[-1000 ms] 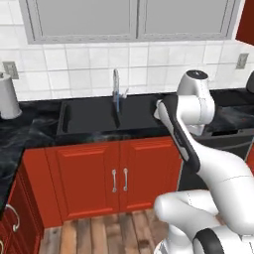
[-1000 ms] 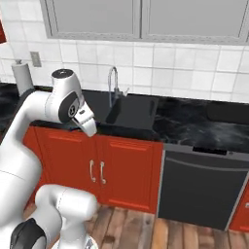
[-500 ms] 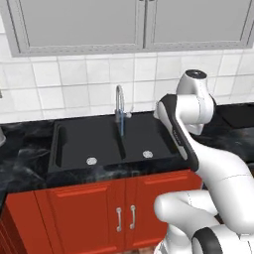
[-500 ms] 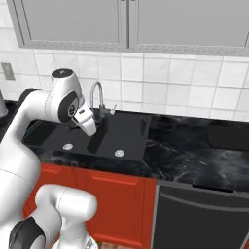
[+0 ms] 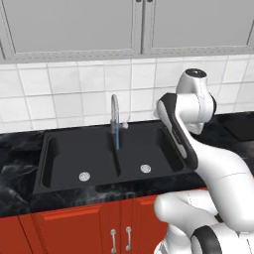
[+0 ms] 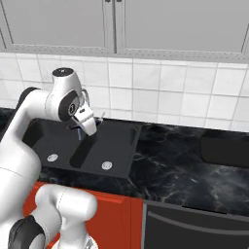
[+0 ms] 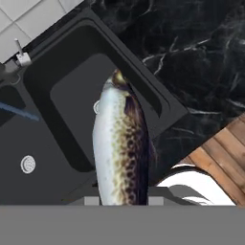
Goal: Take the fish out of the fridge, briefly rinse it in the sink, and place it on the tray next to the sink.
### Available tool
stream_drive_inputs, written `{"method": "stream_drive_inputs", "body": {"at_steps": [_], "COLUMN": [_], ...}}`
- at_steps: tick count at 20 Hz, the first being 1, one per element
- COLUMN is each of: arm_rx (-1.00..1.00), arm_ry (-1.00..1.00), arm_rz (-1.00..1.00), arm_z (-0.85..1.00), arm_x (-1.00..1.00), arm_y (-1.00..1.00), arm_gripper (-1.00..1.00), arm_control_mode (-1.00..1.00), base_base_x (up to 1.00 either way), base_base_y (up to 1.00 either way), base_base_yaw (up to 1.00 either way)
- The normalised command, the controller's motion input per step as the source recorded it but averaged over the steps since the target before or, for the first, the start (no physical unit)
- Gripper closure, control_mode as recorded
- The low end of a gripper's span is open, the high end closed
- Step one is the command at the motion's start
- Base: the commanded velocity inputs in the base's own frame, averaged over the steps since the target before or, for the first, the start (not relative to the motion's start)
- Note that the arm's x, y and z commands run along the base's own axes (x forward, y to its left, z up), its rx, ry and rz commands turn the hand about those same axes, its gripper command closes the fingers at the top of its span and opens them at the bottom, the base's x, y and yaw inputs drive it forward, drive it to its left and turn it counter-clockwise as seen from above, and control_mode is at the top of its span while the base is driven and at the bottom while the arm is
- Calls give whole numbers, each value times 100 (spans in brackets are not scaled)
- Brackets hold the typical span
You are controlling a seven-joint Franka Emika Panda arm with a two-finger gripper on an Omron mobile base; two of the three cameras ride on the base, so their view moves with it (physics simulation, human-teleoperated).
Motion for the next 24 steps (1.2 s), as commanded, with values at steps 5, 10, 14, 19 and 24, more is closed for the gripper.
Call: {"method": "stream_drive_inputs", "body": {"at_steps": [5, 10, 14, 19, 24], "arm_rx": [14, 31, 26, 11, 2], "arm_ry": [9, 25, 30, 2, 0], "arm_rz": [16, 31, 46, 23, 11], "arm_z": [-11, -25, -34, -26, -19], "arm_x": [2, 48, 78, 32, 3], "arm_y": [-51, -30, 0, 0, 5], "arm_gripper": [100, 100, 100, 100, 100], "arm_control_mode": [-100, -100, -100, -100, -100], "base_base_x": [0, 0, 0, 0, 0], "base_base_y": [-10, 0, 0, 0, 0], "base_base_yaw": [3, 0, 0, 0, 0]}}
